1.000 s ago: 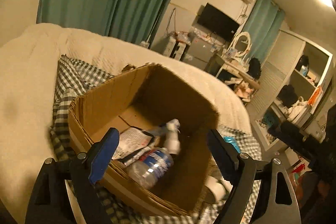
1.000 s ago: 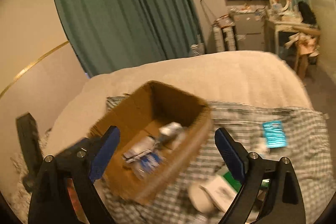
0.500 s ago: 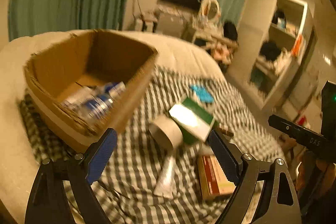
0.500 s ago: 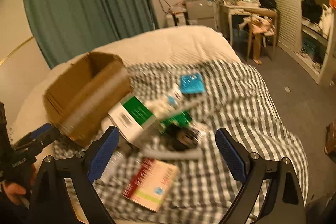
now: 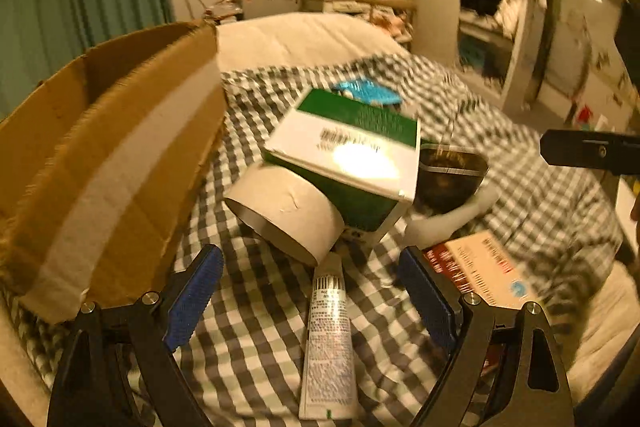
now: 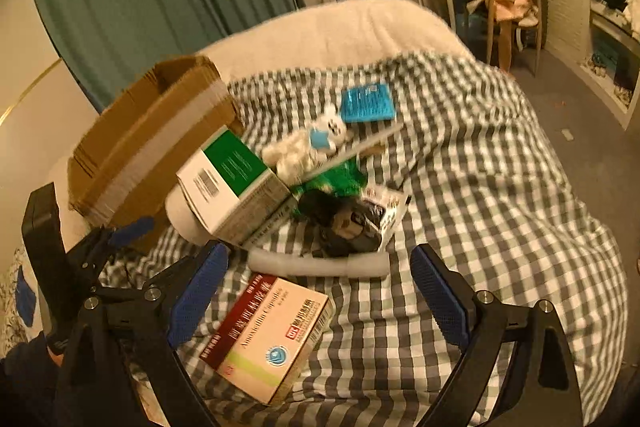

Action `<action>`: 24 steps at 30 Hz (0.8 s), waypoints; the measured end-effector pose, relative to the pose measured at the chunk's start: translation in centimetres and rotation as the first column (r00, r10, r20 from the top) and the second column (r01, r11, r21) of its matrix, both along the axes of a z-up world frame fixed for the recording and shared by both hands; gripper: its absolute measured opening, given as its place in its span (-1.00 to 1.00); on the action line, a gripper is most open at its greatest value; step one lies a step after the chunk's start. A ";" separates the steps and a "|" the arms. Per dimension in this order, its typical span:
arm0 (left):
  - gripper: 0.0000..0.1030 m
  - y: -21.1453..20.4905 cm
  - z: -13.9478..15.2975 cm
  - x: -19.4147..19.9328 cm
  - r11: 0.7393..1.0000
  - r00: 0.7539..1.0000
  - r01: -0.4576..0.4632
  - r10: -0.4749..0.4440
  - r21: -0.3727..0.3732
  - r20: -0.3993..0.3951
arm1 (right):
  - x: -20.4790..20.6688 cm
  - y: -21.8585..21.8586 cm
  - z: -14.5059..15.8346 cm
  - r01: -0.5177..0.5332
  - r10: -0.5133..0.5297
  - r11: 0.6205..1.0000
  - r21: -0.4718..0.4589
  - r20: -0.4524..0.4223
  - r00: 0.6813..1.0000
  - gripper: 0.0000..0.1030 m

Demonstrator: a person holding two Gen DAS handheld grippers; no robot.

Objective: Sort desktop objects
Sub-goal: 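Grasp the white tape roll with the left tool while the right tool grasps the black cup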

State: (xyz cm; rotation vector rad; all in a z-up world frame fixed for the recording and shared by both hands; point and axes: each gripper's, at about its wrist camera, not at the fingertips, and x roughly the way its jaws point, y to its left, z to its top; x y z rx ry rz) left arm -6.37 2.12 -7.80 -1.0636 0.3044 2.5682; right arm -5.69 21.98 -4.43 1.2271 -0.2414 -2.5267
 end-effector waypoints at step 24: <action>-0.33 -0.5 -3.5 -5.6 0.993 0.994 0.089 -0.094 0.080 0.064 | -5.3 -3.0 -5.3 -0.072 0.070 0.985 0.156 0.018 0.997 0.87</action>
